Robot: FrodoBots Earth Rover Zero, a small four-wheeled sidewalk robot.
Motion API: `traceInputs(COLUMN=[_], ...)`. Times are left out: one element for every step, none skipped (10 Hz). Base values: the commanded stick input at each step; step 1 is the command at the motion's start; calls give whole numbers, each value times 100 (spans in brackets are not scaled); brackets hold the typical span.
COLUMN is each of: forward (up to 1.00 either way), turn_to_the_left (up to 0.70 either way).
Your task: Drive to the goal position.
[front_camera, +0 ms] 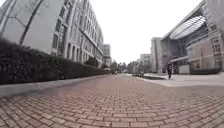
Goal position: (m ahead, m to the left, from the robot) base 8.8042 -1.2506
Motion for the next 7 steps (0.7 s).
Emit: traceInputs(forward=[45, 45, 45, 45, 45, 45, 45], turn_to_the_left=[0, 0, 0, 0, 0, 0, 0])
